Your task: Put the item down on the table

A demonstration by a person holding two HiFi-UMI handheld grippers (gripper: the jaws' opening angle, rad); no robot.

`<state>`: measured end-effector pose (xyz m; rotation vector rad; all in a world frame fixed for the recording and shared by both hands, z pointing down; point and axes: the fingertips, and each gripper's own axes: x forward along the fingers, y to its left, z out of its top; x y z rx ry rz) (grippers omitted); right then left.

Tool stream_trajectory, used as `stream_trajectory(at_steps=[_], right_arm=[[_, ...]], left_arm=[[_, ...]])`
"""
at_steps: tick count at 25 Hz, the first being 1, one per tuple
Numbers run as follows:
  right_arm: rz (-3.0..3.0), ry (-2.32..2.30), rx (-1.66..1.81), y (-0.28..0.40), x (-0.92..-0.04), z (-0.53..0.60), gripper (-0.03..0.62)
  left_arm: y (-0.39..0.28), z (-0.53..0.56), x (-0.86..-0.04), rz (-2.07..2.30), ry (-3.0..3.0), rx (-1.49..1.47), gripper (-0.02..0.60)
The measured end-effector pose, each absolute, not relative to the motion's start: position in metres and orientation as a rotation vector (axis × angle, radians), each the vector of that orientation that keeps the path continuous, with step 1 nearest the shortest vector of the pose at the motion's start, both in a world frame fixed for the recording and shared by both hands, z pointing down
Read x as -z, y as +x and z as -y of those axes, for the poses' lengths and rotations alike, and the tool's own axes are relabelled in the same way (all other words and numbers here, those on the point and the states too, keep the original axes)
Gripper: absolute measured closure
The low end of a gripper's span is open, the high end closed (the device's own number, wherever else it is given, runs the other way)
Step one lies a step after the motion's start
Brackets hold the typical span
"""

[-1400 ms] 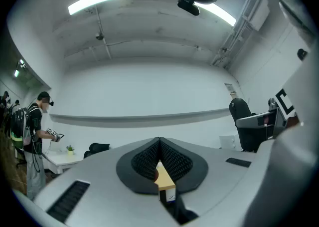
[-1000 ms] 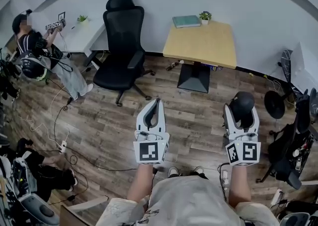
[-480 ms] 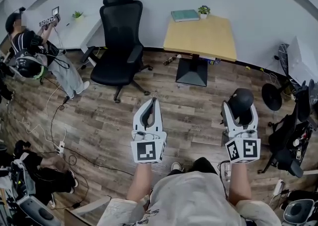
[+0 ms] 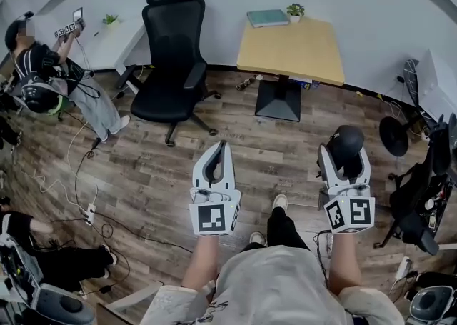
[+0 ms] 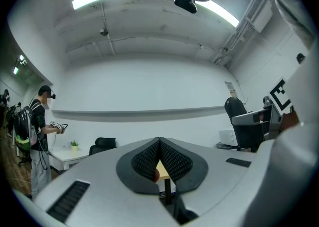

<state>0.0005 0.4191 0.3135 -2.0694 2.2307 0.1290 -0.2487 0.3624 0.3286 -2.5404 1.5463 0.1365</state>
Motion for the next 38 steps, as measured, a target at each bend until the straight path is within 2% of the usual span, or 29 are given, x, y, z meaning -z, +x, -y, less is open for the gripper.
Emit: stream_trajectory(at_steps=[12, 32, 38], right_arm=[[-2.227, -2.062, -0.076, 0.038, -0.322, -0.335, 0.243], [-2.209, -2.124, 0.045, 0.188, -0.351, -0.19, 0.243], [-2.224, -2.116, 0.052, 0.214, -0.351, -0.154, 0.243]], left_arm=[[-0.208, -0.282, -0.33, -1.535, -2.54, -0.068, 0.578], [-0.055, -0.125, -0.337, -1.468, -2.637, 0.016, 0.578], [-0.026, -0.09, -0.335, -1.482, -2.626, 0.01, 0.578]])
